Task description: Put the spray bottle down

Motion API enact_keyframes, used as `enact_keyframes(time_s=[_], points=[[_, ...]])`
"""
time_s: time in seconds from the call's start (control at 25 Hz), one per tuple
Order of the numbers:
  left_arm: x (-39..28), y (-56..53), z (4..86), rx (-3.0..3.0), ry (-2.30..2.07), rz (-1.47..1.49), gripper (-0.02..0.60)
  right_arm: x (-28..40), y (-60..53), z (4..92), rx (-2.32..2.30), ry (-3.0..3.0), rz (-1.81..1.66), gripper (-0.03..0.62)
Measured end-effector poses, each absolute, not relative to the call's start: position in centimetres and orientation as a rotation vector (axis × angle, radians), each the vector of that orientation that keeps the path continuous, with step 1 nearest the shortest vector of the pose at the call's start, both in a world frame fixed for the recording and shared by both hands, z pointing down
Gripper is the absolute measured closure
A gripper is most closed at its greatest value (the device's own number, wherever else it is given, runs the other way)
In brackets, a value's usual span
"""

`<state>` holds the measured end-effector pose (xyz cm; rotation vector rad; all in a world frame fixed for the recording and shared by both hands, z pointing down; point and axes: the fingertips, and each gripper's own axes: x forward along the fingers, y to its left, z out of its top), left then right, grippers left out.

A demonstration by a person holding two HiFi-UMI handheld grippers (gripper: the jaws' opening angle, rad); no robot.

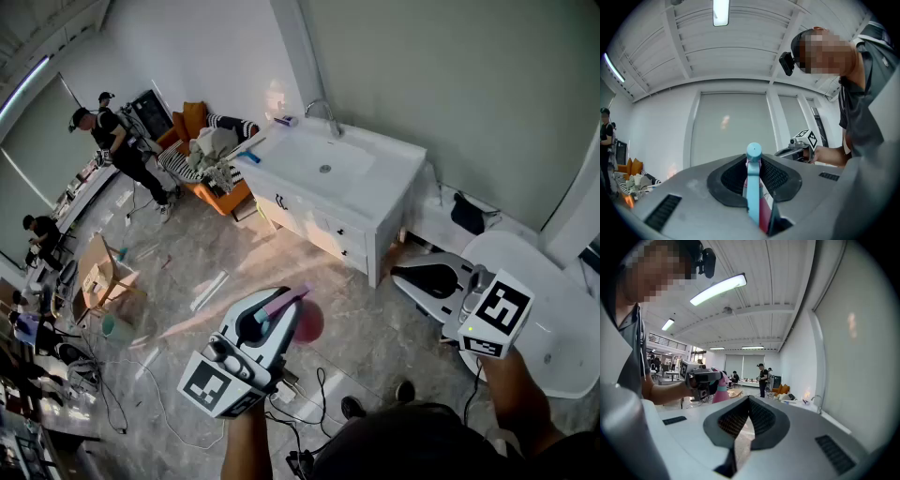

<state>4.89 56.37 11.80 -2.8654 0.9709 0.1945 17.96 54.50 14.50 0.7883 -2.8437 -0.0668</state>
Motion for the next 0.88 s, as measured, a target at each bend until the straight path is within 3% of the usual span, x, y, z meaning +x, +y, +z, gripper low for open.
enact_keyframes(time_s=[0.88], points=[[1.6, 54.2, 13.4, -2.91, 0.888, 0.242, 0.517, 14.3, 52.9, 15.9, 0.87, -2.818, -0.045, 0.585]])
